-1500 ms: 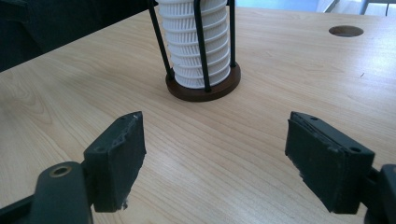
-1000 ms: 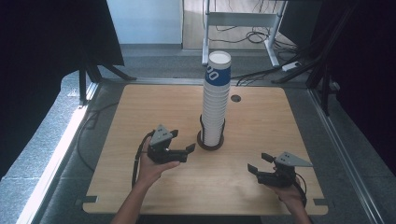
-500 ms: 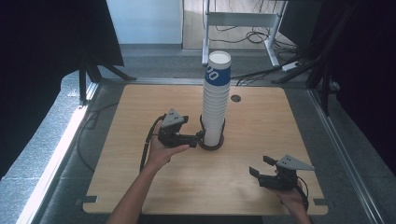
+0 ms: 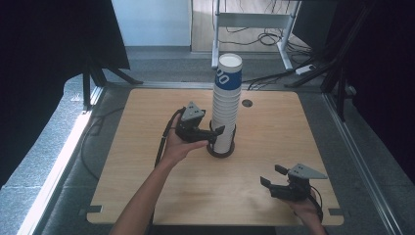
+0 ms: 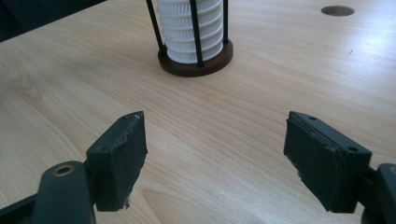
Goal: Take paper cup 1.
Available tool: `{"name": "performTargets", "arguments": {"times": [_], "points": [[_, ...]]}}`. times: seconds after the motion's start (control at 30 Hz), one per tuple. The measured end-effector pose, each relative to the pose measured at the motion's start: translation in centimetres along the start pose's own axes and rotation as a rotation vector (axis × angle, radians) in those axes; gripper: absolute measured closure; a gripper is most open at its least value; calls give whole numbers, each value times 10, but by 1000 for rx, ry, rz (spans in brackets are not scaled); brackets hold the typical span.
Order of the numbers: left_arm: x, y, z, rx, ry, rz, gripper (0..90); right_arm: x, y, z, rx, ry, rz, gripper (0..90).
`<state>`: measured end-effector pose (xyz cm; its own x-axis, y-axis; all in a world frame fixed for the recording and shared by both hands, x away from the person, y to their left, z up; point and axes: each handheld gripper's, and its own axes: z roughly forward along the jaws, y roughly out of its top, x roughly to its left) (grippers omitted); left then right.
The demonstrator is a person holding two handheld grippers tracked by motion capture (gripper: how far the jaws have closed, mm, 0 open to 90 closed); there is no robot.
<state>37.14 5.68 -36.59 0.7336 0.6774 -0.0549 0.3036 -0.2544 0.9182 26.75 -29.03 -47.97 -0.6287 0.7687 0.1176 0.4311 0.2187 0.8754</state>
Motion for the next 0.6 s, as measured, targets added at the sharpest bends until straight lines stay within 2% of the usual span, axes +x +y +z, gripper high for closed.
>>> {"name": "performTargets", "arguments": {"times": [0.37, 0.5, 0.6], "points": [[-1, 3, 21, -6, -8, -9, 109, 1, 0, 1, 7, 2, -2, 215], [4, 2, 31, -17, 8, -10, 98, 2, 0, 2, 12, 2, -8, 215], [13, 1, 41, -19, -8, -39, 98, 3, 0, 3, 15, 3, -12, 215]]}}
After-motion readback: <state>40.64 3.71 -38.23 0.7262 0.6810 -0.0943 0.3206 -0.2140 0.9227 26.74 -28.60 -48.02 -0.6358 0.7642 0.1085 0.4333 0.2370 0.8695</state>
